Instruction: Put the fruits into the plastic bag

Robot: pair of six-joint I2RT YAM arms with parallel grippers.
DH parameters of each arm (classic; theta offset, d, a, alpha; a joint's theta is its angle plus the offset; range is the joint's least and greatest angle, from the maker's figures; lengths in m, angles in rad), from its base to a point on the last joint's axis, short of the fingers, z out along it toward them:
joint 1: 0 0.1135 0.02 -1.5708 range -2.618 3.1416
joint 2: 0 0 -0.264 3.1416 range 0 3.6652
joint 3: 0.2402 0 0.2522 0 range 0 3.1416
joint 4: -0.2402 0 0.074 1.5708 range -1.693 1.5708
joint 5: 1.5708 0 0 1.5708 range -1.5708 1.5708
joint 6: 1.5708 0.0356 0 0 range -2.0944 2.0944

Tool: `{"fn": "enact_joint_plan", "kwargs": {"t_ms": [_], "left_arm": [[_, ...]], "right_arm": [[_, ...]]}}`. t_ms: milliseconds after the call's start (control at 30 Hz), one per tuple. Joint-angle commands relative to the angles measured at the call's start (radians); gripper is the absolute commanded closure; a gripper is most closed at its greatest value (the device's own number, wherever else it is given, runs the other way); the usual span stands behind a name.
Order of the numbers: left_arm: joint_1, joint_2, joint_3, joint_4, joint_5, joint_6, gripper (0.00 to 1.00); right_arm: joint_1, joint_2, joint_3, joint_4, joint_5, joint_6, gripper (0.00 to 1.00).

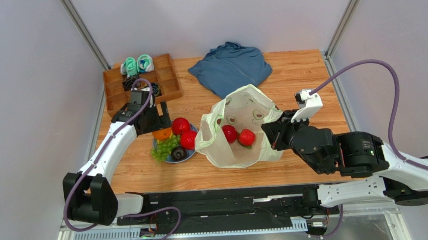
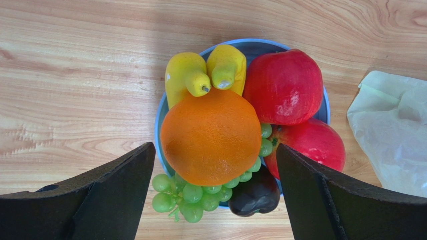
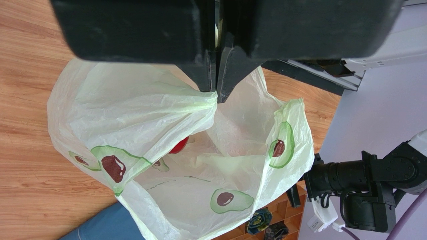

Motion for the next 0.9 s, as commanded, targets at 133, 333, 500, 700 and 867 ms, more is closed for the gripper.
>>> {"fn": "enact_joint_plan", "kwargs": {"t_ms": [133,333,500,700,867], "left_arm": [[0.013,0.024,-0.034,0.058,0.041,-0.027,0.01],[0.014,0.030,-0.050,0.063,0.024,-0.024,0.01],[0.016,0.036,-0.060,0.069,0.013,-0.009,0.08],[0.016,0.022,-0.067,0.071,0.015,-0.006,0.23],[0.016,-0.004,-0.074,0.068,0.021,-0.003,0.30]], "right_arm": [[-0.003,-0.004,0.021,0.016,0.027,0.019,1.00],[-0.002,-0.008,0.018,0.017,0.026,0.020,1.00],[-0.003,-0.011,0.012,0.017,0.024,0.025,1.00],[-0.002,-0.010,0.015,0.019,0.023,0.025,1.00],[-0.003,-0.007,0.015,0.019,0.021,0.025,1.00]]}}
